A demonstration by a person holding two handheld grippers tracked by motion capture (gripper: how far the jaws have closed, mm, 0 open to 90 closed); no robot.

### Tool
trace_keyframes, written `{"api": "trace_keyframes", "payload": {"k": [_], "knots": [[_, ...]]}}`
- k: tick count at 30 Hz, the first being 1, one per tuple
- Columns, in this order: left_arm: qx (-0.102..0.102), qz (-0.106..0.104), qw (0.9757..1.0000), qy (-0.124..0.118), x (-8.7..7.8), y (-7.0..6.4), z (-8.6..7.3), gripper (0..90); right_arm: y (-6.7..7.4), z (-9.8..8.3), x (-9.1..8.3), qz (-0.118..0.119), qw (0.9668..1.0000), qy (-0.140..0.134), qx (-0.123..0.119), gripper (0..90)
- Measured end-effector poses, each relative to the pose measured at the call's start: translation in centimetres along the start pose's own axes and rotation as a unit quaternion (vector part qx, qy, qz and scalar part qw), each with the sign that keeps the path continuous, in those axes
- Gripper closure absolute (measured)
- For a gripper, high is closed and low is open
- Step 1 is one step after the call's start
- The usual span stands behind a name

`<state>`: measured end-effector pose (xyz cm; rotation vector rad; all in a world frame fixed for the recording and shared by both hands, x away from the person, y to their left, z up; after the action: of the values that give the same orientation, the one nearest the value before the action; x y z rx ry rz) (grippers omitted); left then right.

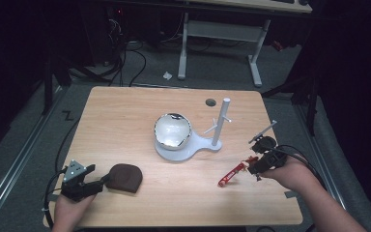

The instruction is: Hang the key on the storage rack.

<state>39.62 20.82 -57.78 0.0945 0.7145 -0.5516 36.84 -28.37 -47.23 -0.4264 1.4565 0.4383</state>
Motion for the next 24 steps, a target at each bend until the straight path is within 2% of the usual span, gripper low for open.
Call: {"api": "trace_keyframes", "payload": {"k": [11,24], "knots": [[-0.002,0.0,1.0,-0.002,0.0,0.1,0.0,27.8,0.4,0.9,-2.1,-0.009,0.9999,-0.006,-0.012,61.6],[-0.005,0.0,1.0,-0.003,-0.1,0.3,0.0,27.7,0.0,2.4,-4.7,-0.03,0.9992,-0.01,-0.024,61.6]]}}
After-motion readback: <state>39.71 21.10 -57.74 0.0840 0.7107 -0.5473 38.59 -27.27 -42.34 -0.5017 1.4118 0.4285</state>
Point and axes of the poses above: each handheld gripper's, and its own axes: x roughly forward along the jaws, z roughly out of its top, y roughly to its left, the point moved 10 cm from there along x, roughly forward along the jaws, and after that the axes turned 7 degrees about y, right-handed, at the moved point
